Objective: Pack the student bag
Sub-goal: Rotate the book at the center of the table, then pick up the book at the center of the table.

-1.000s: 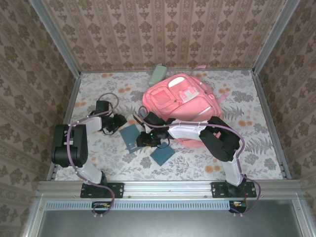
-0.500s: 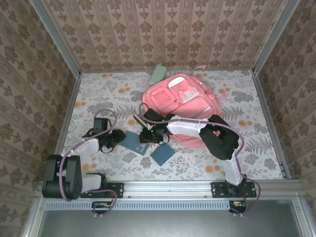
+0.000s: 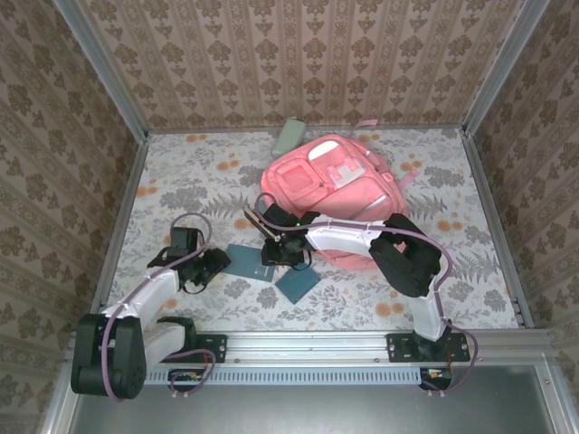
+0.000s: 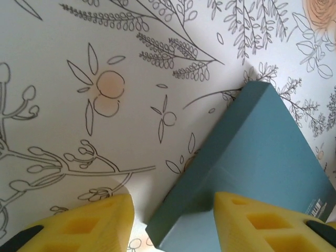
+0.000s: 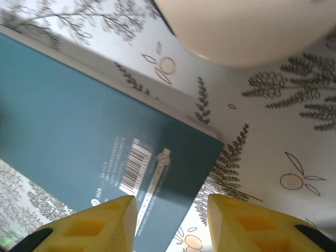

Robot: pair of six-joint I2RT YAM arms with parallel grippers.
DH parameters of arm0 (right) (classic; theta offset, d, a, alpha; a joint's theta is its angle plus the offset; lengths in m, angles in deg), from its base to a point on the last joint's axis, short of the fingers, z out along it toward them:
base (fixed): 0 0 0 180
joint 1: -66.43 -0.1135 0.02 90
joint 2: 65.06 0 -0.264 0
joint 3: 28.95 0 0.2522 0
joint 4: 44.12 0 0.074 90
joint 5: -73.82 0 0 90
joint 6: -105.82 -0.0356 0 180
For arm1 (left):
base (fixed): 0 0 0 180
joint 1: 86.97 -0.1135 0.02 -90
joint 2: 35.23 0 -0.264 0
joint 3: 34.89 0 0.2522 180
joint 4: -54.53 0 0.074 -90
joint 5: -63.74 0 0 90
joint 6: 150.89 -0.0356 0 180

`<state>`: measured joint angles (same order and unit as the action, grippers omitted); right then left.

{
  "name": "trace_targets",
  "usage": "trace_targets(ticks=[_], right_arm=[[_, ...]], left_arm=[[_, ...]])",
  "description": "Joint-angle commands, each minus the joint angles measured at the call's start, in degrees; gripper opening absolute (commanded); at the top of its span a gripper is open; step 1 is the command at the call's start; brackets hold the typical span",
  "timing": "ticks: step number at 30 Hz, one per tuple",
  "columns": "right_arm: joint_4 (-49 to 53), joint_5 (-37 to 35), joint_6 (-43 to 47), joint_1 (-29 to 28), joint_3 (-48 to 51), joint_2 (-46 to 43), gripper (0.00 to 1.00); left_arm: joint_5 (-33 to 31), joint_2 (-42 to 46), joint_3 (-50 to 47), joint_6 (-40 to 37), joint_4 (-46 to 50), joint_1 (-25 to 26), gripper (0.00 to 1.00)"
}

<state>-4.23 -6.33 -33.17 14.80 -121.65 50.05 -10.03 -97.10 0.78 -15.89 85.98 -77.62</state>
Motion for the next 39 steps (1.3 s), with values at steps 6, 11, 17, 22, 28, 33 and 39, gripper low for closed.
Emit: trace_targets(ticks=[6,11,17,22,28,33,39], right_arm=[[0.1,1.5,-3.8,-0.8,-1.6,4.7,0.38],[-0.7,2.2,-3.0,-0.6,-2.2,5.2,0.37],[-2.8,3.6,-2.4,-0.1,-1.2,4.8,0.36],[-3.4,3.9,-1.9,0.1,-0.8,4.2,0.36],[-7.8,5.4,-2.4,0.7,2.4,2.2,0.36],[-11.1,7.5,-2.9,1.4,4.4,1.2,0.36],[-11.8,7.6,-2.9,1.6,4.8,0.2,0.36]], left_arm=[[3.0,-6.0,0.7,-4.5,-4.2,0.9,0.47],[10.8,-6.0,-1.2,-4.8,-9.6,1.7,0.46],[18.9,0.3,-4.4,-1.0,-17.2,3.6,0.45],[22.7,2.4,-4.6,1.1,-18.6,4.1,0.45],[26.5,5.6,-5.0,4.7,-22.3,4.4,0.46],[27.2,8.6,-5.0,6.1,-22.3,4.6,0.46],[26.9,9.5,-4.8,6.0,-21.0,5.0,0.46]])
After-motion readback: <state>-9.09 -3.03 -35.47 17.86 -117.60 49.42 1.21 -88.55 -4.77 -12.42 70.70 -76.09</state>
